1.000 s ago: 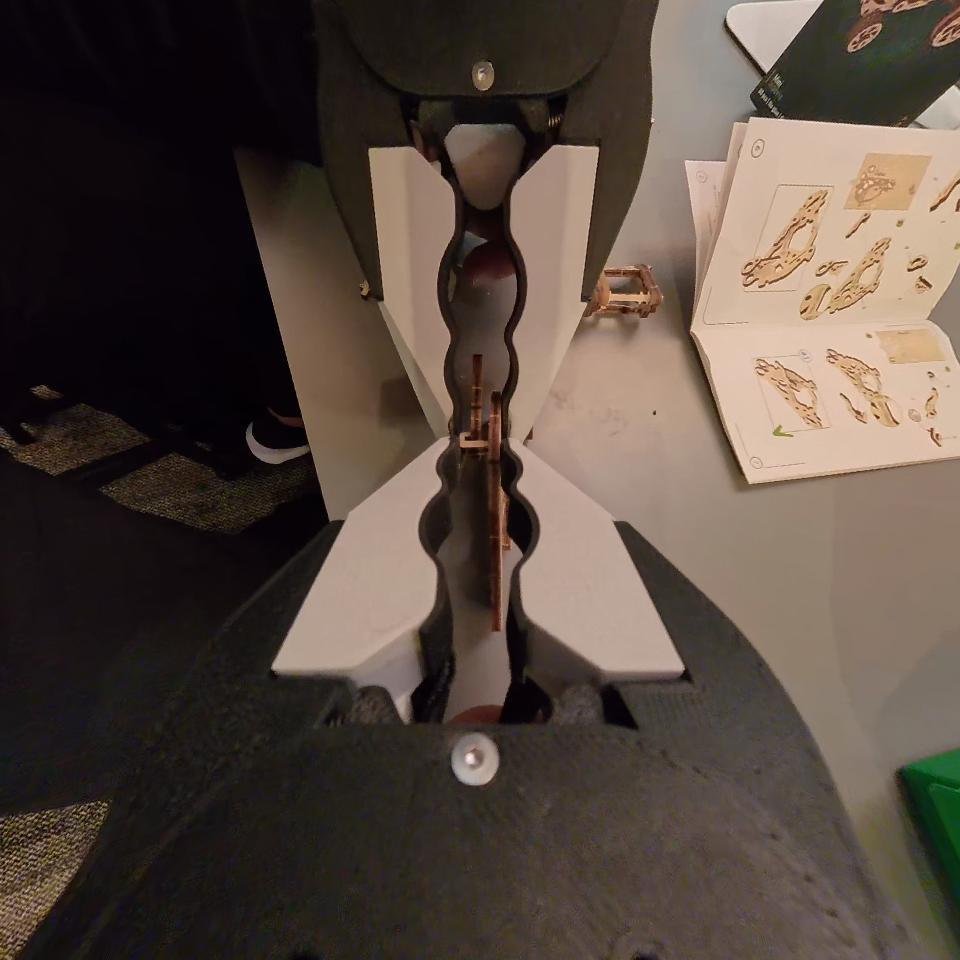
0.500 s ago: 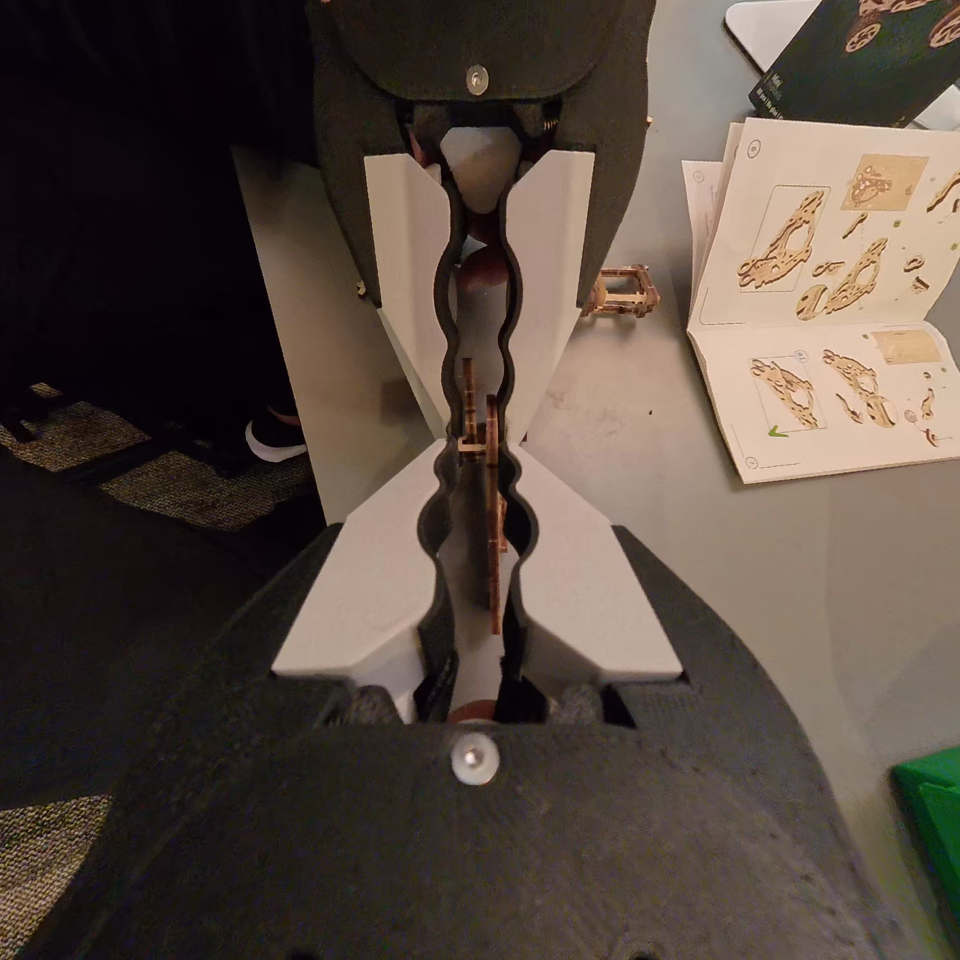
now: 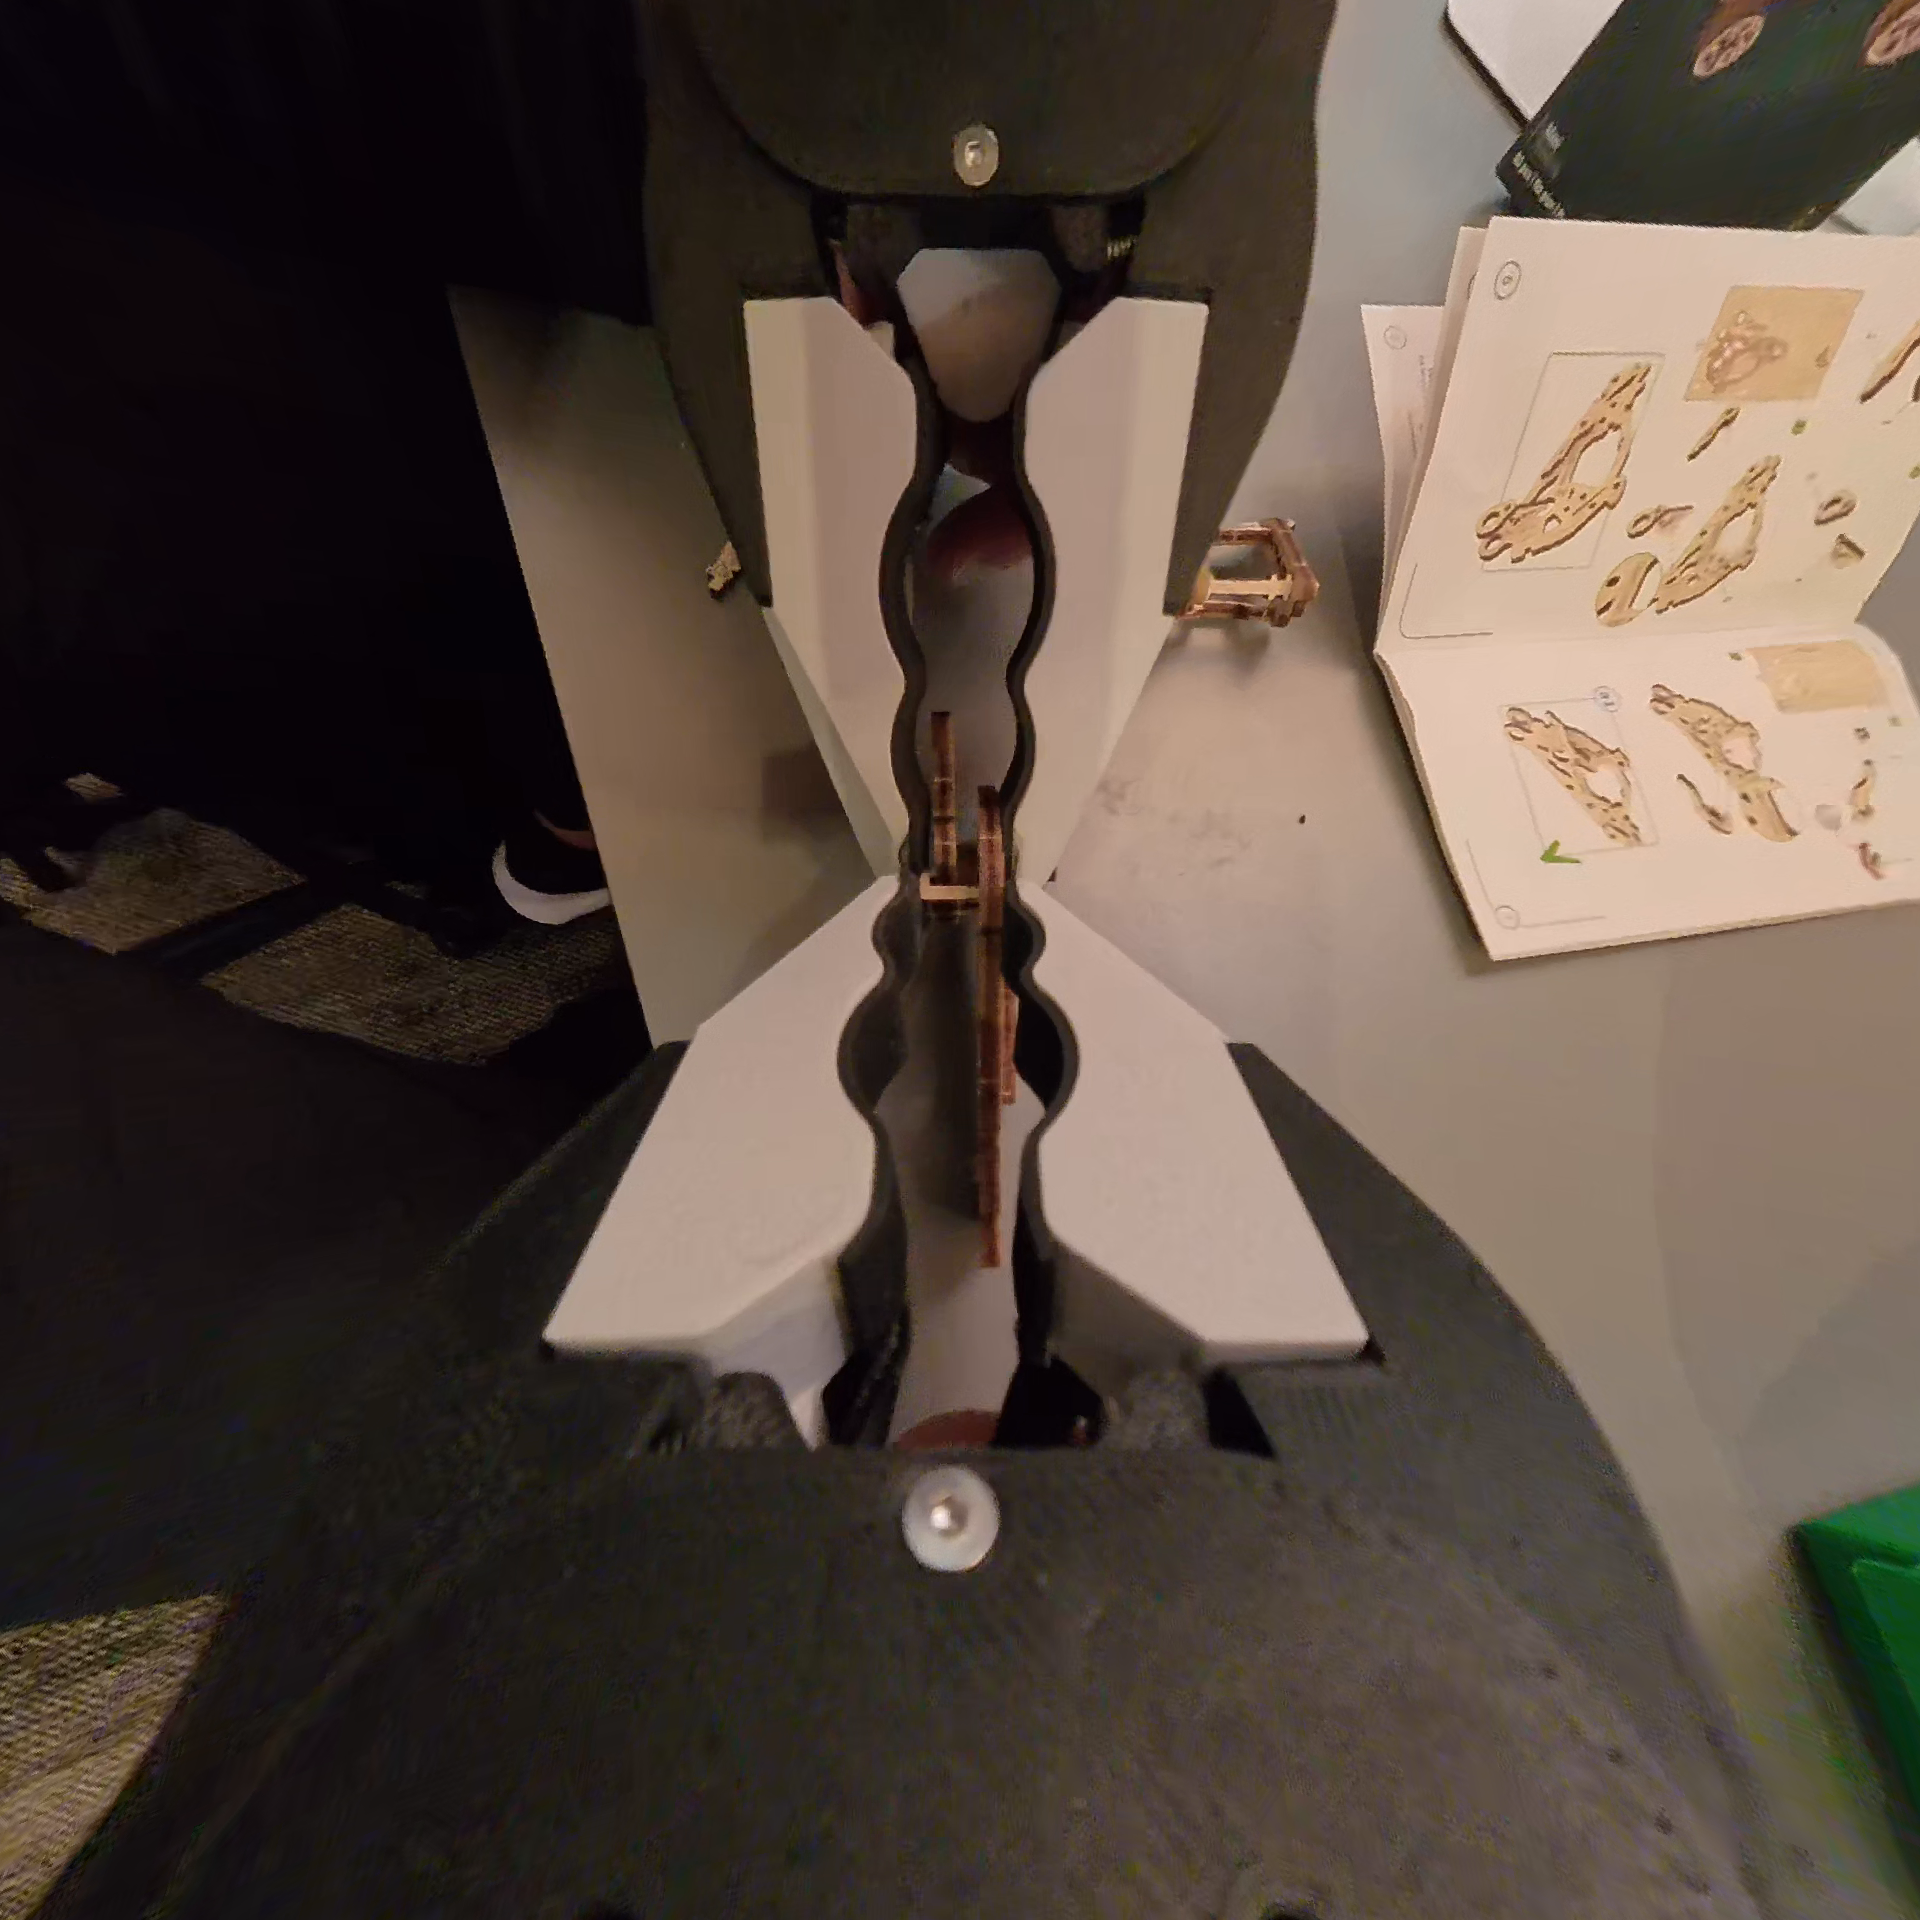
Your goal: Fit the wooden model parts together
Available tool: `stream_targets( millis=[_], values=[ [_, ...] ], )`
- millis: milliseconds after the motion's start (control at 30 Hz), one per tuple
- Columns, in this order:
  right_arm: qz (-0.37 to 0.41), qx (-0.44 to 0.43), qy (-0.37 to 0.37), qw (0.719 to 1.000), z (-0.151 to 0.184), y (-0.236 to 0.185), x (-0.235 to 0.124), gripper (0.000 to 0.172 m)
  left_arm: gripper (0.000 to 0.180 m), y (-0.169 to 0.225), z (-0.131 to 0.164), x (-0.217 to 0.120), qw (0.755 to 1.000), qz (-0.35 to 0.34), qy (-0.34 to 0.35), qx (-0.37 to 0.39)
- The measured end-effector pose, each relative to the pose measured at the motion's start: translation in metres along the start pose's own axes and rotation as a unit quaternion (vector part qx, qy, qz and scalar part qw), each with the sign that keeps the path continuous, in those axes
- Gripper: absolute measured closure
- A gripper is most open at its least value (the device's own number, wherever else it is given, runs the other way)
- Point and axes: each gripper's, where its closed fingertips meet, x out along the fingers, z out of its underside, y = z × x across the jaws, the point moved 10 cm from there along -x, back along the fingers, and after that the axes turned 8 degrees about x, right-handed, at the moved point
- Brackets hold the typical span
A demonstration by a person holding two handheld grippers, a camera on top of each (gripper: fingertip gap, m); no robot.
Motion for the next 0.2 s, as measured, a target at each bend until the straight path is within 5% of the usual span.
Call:
stream_targets(
  millis=[200],
  values=[
    [0.005,-0.016,-0.012,1.000,0.0016,-0.0007,-0.0015,0.158,0.167,0.0010,-0.0009,-0.0002,1.000,0.001,-0.003,0.011]
  ],
)
